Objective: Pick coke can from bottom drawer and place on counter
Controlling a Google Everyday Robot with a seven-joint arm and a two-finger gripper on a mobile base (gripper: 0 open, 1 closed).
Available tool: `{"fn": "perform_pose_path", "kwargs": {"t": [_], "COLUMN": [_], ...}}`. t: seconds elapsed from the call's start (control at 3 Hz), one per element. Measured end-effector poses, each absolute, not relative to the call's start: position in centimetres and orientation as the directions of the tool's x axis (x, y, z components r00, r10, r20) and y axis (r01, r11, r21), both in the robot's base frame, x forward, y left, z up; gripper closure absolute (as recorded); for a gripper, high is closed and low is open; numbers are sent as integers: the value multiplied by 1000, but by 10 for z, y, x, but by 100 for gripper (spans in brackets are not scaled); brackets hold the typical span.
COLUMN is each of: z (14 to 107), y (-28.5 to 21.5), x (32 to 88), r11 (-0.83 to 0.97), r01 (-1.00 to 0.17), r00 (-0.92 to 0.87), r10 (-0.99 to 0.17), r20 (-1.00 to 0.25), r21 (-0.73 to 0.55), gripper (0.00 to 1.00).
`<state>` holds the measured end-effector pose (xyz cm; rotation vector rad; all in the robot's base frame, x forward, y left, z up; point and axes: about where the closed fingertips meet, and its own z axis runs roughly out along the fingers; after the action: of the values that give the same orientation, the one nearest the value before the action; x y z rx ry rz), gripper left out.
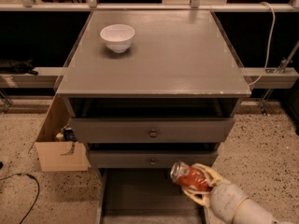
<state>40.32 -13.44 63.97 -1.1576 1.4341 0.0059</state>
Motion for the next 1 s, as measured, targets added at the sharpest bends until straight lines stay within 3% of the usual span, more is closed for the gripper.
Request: {"fn": "perform_pose_path", "kwargs": {"t": [0.67,1.0], "z": [725,731], "y": [-218,-226], "x": [411,411], "r11": [554,562], "r01": [-513,-500], "r00": [184,180], "r10": [-675,-677], "r20": [-714,-714], "r21": [-656,-659], "gripper": [100,100]}}
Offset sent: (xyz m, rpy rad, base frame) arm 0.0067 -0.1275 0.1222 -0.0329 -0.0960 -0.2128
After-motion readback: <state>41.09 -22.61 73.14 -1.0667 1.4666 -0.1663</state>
